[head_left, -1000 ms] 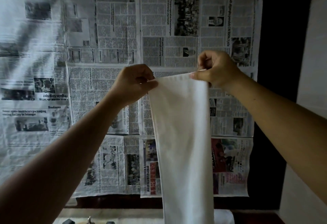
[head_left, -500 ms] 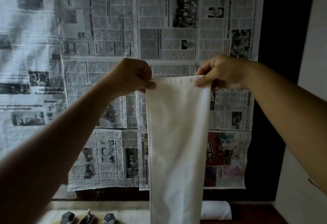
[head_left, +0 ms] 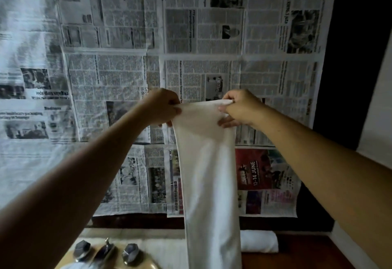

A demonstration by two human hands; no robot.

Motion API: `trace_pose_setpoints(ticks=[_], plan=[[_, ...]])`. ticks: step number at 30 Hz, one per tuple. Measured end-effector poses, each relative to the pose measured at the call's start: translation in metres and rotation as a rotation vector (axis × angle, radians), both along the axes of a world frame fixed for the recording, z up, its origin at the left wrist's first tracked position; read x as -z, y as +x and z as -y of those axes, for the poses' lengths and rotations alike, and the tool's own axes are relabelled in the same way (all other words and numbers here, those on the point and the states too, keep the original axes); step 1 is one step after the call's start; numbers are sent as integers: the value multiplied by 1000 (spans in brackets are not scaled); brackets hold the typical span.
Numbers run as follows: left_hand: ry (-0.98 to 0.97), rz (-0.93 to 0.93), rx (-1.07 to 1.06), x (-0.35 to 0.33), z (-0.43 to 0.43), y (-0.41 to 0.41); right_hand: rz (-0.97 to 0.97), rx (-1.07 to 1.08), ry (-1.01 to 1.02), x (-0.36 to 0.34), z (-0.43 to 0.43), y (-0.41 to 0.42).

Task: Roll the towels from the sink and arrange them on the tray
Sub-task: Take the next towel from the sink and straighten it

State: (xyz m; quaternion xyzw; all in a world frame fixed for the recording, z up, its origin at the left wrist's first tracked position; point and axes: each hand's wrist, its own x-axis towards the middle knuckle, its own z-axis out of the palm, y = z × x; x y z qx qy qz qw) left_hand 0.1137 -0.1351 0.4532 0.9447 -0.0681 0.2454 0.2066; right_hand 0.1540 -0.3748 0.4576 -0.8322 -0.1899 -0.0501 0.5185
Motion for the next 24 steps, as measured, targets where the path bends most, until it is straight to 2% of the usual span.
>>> trace_pose_setpoints(ticks=[6,12,17,21,24], plan=[[-241,176,19,-20,-8,12,342,57,-175,-23,6,7],[-128,217,56,-3,2,-11,266,11,78,7,31,-19],[14,41,178,68,18,-55,174,-52,95,104,61,-47],[57,-128,167,174,28,-96,-17,-102,63,214,78,-80],[0,-315,230,265,37,-129,-114,-72,-69,305,84,-121]])
